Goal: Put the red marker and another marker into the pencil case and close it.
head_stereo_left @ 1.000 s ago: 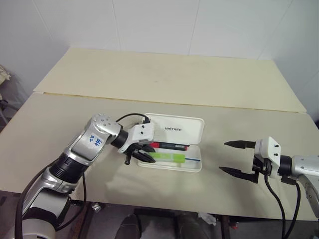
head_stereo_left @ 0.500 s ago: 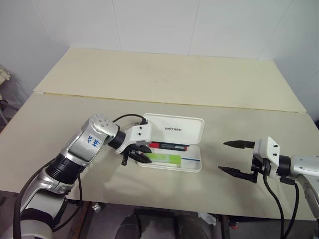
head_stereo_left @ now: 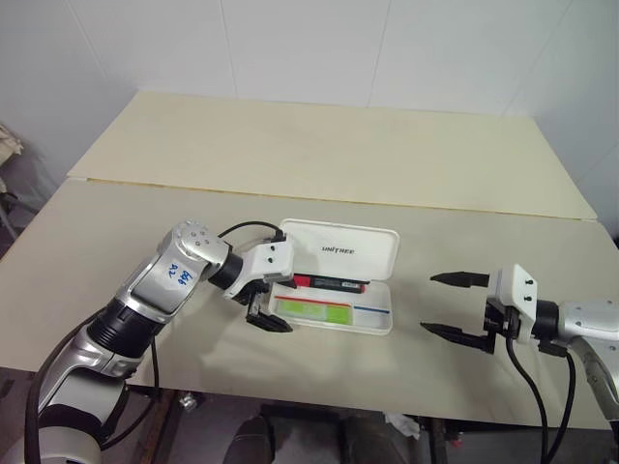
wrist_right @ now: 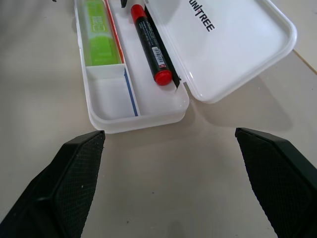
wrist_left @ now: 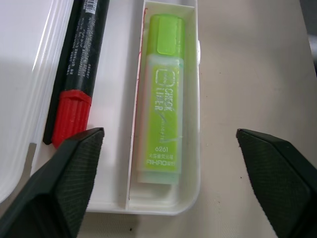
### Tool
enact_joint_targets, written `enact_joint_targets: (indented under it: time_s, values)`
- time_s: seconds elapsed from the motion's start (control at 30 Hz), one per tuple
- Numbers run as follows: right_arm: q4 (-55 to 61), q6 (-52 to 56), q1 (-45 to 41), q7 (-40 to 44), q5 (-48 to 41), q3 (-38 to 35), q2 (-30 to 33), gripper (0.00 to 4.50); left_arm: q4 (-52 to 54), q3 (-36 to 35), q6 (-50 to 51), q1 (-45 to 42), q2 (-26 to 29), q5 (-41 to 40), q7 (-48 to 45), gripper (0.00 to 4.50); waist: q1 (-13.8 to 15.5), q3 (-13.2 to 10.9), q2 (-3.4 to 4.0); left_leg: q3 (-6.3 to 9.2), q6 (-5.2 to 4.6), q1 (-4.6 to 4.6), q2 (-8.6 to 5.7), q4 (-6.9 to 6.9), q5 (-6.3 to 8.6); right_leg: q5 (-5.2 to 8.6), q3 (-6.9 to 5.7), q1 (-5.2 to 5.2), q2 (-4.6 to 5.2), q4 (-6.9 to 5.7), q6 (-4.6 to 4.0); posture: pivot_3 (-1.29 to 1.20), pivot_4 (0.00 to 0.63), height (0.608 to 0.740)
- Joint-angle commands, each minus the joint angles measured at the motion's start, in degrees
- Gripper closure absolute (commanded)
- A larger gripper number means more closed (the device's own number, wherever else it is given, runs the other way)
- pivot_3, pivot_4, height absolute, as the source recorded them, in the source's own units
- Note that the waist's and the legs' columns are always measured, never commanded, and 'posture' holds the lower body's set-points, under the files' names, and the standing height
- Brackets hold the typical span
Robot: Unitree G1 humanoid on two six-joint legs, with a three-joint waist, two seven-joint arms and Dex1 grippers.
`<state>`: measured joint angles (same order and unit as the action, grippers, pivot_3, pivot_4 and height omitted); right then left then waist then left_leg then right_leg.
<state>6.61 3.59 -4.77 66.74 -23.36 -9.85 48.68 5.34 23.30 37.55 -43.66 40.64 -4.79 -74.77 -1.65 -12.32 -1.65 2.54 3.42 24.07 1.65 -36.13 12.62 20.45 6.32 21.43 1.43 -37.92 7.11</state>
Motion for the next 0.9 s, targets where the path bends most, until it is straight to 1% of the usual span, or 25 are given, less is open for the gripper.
enact_joint_targets:
  time_s: [0.03, 0.1, 0.23, 0.37, 0.43, 0.5, 0.53, 0.67, 0.77, 0.9]
  values:
    - [0.5, -0.7, -1.4, 0.0, -0.7, -0.6, -0.4, 0.00, 1.1, -4.5, -3.0, -1.1, -1.8, -2.7, 2.0, 0.04, 0.0, 0.0, 0.00, 0.00, 0.00, 0.00, 0.00, -0.01, 0.00, 0.00, 0.00, 0.00, 0.00, 0.00, 0.00, 0.00, 0.150, 0.740]
    - [-0.1, -0.9, -2.1, 0.2, -0.5, 0.0, -0.6, 0.00, 2.4, -7.0, -5.4, 0.7, -1.1, -4.8, 1.1, 0.04, -0.1, 0.0, 0.00, 0.00, 0.00, 0.00, 0.00, -0.02, 0.00, 0.00, -0.01, 0.00, 0.01, -0.01, 0.00, 0.00, 0.150, 0.740]
    - [-1.0, -1.0, -3.4, 0.6, -0.2, 0.8, -0.9, 0.00, 3.4, -11.4, -3.8, 2.9, 0.0, -5.6, 5.4, 0.04, -0.2, 0.0, 0.01, -0.01, 0.00, -0.04, 0.03, 0.05, 0.00, 0.00, 0.00, 0.01, 0.00, -0.01, 0.00, 0.00, 0.150, 0.740]
    - [-2.4, -1.2, -4.8, 1.5, 0.0, 1.3, -0.9, 0.00, 4.3, -16.9, -0.1, 3.9, -0.7, -4.6, 14.4, 0.04, -0.1, 0.0, 0.01, 0.00, 0.00, -0.01, 0.01, -0.03, 0.00, -0.02, 0.00, 0.00, 0.03, -0.02, 0.03, 0.00, 0.150, 0.740]
    - [-3.3, -1.4, -5.6, 2.4, 0.0, 1.5, -0.7, 0.00, 6.5, -19.1, 4.1, 5.4, 0.3, -3.3, 19.3, 0.04, -0.1, 0.0, 0.01, 0.00, 0.00, -0.01, 0.01, -0.04, 0.00, -0.03, 0.00, -0.01, 0.03, -0.02, 0.04, 0.00, 0.150, 0.740]
    - [-4.3, -1.6, -6.6, 3.4, 0.0, 1.9, -0.4, 0.00, 9.6, -21.1, 5.8, 8.2, 1.7, -2.3, 22.6, 0.04, -0.1, 0.0, 0.01, 0.01, 0.00, -0.01, 0.00, -0.02, 0.00, -0.03, 0.00, -0.01, 0.03, -0.01, 0.05, 0.00, 0.150, 0.740]
    - [-4.7, -1.8, -7.2, 3.8, -0.1, 2.1, -0.3, 0.00, 11.2, -23.0, 5.4, 9.7, 1.5, -3.5, 23.4, 0.04, -0.2, 0.0, 0.01, 0.00, -0.01, -0.02, 0.01, 0.01, 0.00, -0.03, 0.01, -0.01, 0.04, 0.02, 0.05, 0.00, 0.150, 0.740]
    - [-6.4, -2.1, -8.8, 6.1, -0.8, 1.7, 0.3, 0.00, 15.2, -29.8, 9.7, 12.3, -1.0, -4.9, 31.2, 0.04, -0.1, 0.0, 0.01, 0.01, 0.00, 0.00, 0.04, 0.02, 0.00, -0.02, -0.02, 0.02, 0.05, 0.01, 0.04, 0.00, 0.150, 0.740]
    - [-8.5, -2.7, -10.0, 8.1, -2.5, 0.4, 0.0, 0.00, 15.7, -31.9, 11.5, 13.6, -2.8, -4.7, 35.9, 0.04, 0.1, 0.0, 0.01, 0.03, 0.00, -0.02, 0.02, -0.03, 0.00, -0.04, -0.04, -0.02, 0.05, -0.02, 0.05, 0.00, 0.150, 0.740]
    - [-11.2, -3.1, -11.8, 10.0, -2.5, 0.5, 0.4, 0.00, 13.2, -31.7, 11.8, 14.0, -7.1, -2.0, 44.7, 0.04, 0.0, 0.0, 0.00, 0.02, -0.02, -0.09, -0.02, -0.06, -0.01, -0.09, -0.02, -0.12, 0.07, 0.02, 0.11, 0.00, 0.150, 0.740]
